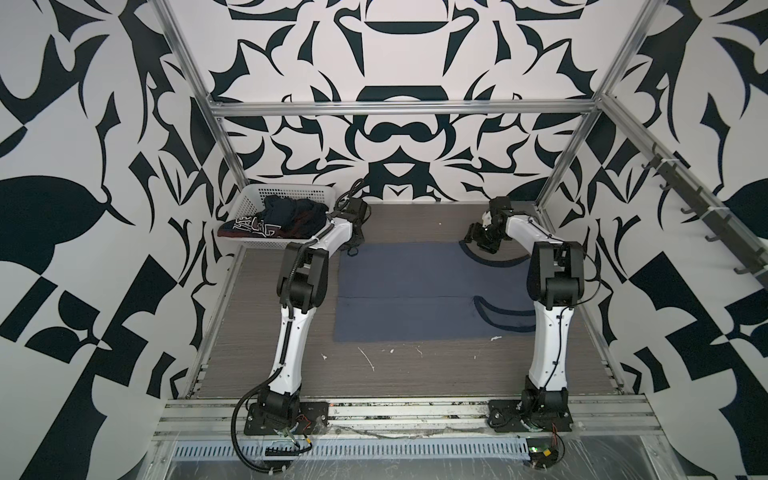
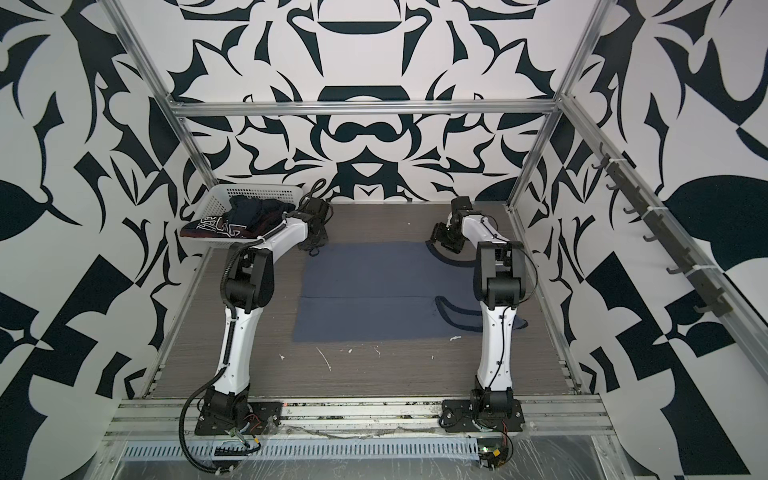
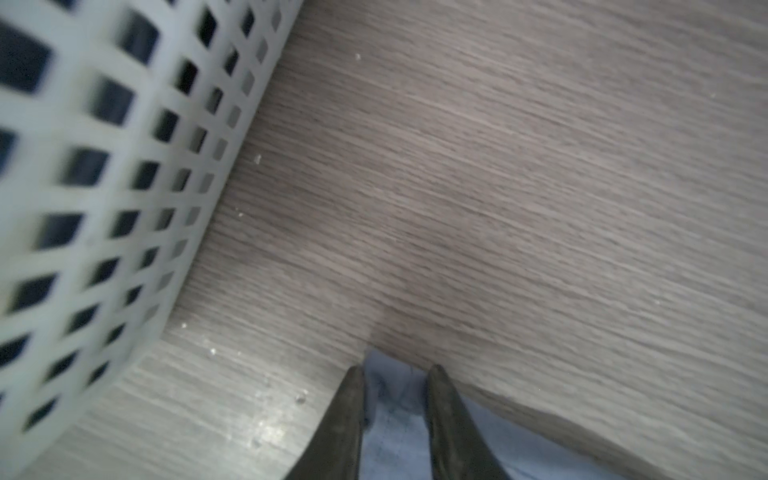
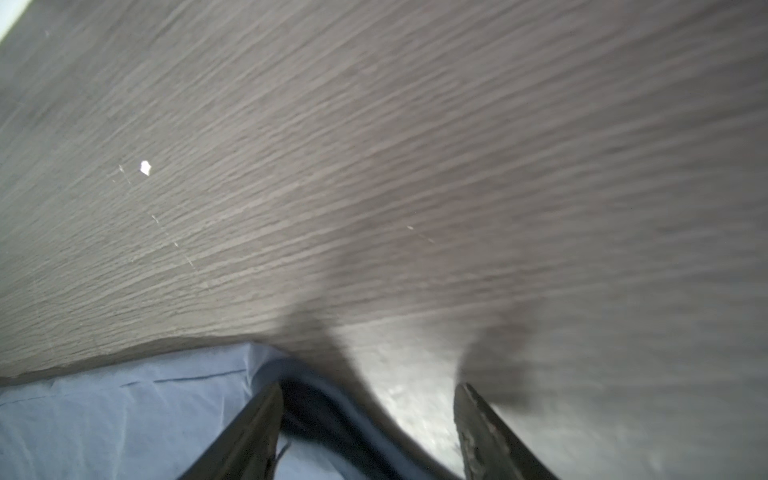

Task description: Fold and stack the tank tops

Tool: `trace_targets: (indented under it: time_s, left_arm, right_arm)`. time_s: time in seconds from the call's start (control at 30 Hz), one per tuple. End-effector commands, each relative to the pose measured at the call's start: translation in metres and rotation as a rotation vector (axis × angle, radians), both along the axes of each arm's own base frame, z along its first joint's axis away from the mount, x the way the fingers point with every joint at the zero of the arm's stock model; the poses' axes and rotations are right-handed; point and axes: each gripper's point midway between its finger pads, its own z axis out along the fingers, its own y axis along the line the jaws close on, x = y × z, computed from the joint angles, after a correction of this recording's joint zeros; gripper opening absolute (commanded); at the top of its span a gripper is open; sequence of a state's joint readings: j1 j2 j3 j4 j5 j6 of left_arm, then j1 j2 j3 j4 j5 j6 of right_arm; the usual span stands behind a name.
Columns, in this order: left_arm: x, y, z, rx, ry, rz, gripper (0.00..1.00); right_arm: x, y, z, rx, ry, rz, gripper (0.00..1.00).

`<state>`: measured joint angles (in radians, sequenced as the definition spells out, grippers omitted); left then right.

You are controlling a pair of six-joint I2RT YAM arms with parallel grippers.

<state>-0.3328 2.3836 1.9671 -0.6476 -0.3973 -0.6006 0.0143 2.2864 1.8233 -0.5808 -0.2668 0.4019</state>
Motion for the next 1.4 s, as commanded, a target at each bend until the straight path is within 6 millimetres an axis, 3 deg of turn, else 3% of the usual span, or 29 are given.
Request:
trace_targets:
  time_s: [0.0, 0.57, 0.8, 1.2, 1.37]
  left_arm:
    - [0.002, 0.001, -0.006, -0.003, 0.012, 0.004, 0.23]
    - [0.002, -0.005, 0.001, -0.018, -0.010, 0.003, 0.05]
    - [0.002, -0.010, 0.011, -0.014, -0.035, 0.000, 0.01]
    - [0.001, -0.012, 0.020, -0.024, -0.048, 0.002, 0.00]
    - [0.000, -0.011, 0.030, -0.035, -0.072, 0.007, 0.00]
  right_arm:
    - [0.009, 0.010, 0.020, 0.027, -0.045, 0.041, 0.71]
    - [0.016, 0.020, 0.048, 0.042, -0.130, 0.034, 0.67]
    - [0.020, 0.040, 0.040, 0.070, -0.122, 0.088, 0.68]
    - [0.018, 0.039, 0.020, 0.029, -0.066, 0.098, 0.34]
    - [0.018, 0.032, 0.017, -0.013, -0.047, 0.081, 0.29]
